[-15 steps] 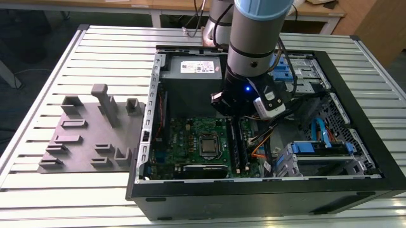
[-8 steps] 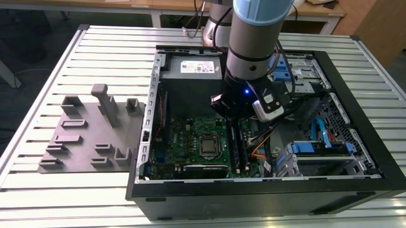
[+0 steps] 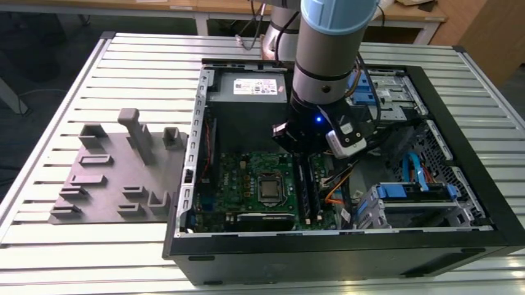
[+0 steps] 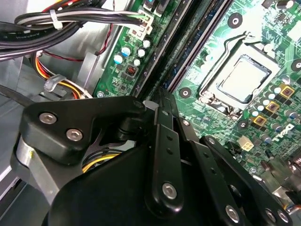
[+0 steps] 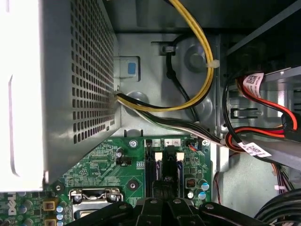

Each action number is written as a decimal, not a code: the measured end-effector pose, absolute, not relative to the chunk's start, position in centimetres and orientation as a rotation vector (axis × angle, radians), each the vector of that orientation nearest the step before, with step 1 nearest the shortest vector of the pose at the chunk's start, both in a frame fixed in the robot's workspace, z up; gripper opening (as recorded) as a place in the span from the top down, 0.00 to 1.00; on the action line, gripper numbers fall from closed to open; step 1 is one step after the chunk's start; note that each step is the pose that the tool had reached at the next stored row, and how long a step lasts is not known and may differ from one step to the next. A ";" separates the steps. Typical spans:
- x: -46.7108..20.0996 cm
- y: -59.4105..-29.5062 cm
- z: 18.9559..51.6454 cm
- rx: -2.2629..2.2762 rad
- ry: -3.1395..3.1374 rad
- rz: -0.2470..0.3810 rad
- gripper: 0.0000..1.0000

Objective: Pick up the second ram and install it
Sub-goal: 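Press down the second ram until it locks into place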

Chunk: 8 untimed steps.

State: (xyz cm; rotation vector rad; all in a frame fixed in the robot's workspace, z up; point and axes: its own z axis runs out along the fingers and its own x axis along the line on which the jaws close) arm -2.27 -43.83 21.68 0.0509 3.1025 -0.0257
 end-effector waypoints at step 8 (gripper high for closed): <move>-2.3 -44.5 22.6 0.051 3.102 -0.027 0.89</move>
